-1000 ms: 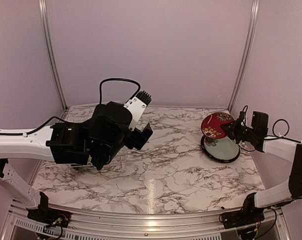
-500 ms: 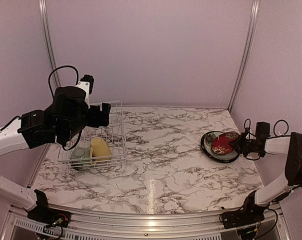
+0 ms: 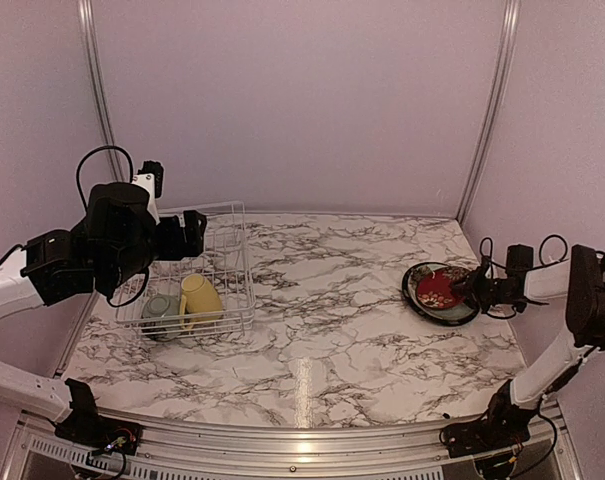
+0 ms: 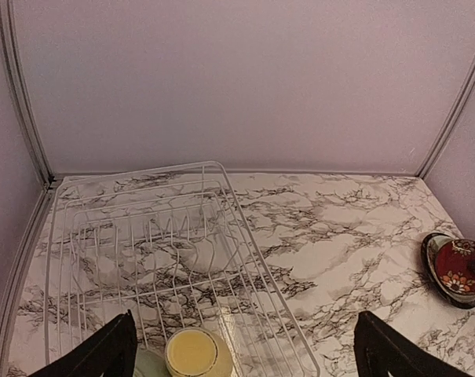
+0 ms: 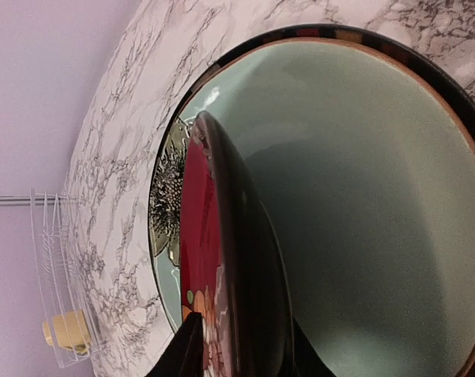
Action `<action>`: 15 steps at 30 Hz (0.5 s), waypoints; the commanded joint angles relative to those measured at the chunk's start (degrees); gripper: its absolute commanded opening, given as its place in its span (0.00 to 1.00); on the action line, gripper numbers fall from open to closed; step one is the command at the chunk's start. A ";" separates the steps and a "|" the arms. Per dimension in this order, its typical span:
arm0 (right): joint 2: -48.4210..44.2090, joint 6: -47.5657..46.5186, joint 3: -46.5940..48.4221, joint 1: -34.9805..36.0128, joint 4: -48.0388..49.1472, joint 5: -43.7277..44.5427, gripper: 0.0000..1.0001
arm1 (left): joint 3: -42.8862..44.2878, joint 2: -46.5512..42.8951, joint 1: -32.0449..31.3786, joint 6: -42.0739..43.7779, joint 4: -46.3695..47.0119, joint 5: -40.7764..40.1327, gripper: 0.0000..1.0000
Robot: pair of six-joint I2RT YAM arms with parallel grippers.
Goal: Unload the mixed dishes from the dish rack
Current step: Place the plate in the corner of the board.
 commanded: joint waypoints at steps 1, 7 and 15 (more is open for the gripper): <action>-0.11 -3.74 2.77 0.21 -1.39 0.50 0.34 | -0.76 -0.56 0.64 -1.34 -1.61 0.58 0.99; -1.42 -7.77 4.36 1.66 -7.81 6.00 0.63 | -2.37 0.06 2.01 -1.52 0.22 2.09 0.99; -6.52 -10.34 2.35 3.73 -11.92 18.40 0.83 | -2.99 0.03 3.48 -1.74 2.45 3.58 0.99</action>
